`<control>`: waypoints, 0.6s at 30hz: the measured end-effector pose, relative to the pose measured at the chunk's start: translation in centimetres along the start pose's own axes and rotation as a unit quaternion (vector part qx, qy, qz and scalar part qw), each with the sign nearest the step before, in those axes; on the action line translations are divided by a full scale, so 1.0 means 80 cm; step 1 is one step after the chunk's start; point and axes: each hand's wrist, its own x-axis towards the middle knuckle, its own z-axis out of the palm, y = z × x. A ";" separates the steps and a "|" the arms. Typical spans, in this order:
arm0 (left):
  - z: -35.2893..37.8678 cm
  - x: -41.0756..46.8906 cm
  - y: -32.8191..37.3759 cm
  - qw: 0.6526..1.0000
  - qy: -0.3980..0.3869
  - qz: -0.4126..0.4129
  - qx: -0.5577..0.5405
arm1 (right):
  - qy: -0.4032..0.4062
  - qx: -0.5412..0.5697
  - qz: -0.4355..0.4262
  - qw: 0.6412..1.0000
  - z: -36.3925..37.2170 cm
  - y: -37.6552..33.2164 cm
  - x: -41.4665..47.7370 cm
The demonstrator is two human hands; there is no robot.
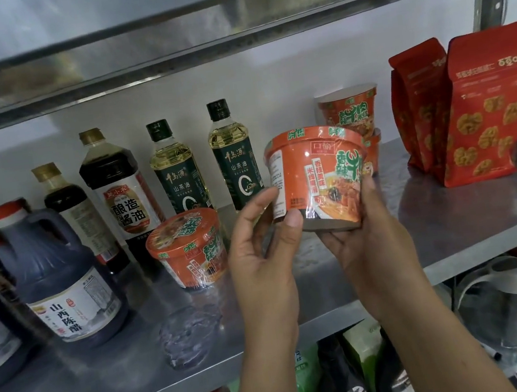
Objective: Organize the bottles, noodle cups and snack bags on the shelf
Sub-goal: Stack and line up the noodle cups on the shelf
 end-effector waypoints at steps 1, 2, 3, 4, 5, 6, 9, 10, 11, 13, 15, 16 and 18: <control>0.001 0.000 0.000 1.000 -0.001 -0.003 -0.002 | 0.001 -0.002 -0.001 1.000 -0.001 -0.001 0.000; 0.001 0.000 0.000 1.000 -0.002 -0.006 -0.002 | 0.004 -0.004 0.000 1.000 -0.002 -0.002 0.000; 0.001 0.000 0.000 1.000 -0.001 -0.006 -0.002 | 0.004 -0.007 0.001 1.000 -0.003 -0.002 -0.001; 0.001 -0.001 -0.001 1.000 -0.001 -0.005 -0.002 | 0.003 -0.011 0.003 1.000 -0.003 -0.003 -0.002; 0.002 -0.002 -0.002 1.000 -0.002 -0.005 0.000 | 0.003 -0.020 0.004 1.000 -0.004 -0.003 -0.003; 0.002 -0.004 -0.003 1.000 -0.002 -0.006 0.001 | 0.001 -0.028 0.003 1.000 -0.005 -0.003 -0.003; -0.004 -0.001 0.000 1.000 -0.018 -0.015 0.018 | -0.018 -0.068 -0.019 0.997 -0.011 -0.004 -0.003; -0.009 0.003 0.004 0.999 -0.036 -0.022 0.032 | -0.037 -0.105 -0.037 0.993 -0.012 -0.005 -0.003; -0.016 0.010 0.010 0.997 -0.058 -0.028 0.047 | -0.059 -0.153 -0.062 0.985 -0.012 -0.006 -0.003; -0.033 0.024 0.026 0.994 -0.083 -0.032 0.070 | -0.105 -0.227 -0.101 0.963 -0.008 -0.007 0.001; -0.050 0.035 0.043 0.994 -0.074 -0.017 0.083 | -0.149 -0.256 -0.115 0.948 0.004 -0.006 0.011; -0.057 0.040 0.050 0.994 -0.066 -0.006 0.091 | -0.165 -0.263 -0.117 0.943 0.013 -0.005 0.018; -0.073 0.048 0.064 0.992 -0.049 0.020 0.112 | -0.195 -0.274 -0.118 0.934 0.036 0.001 0.030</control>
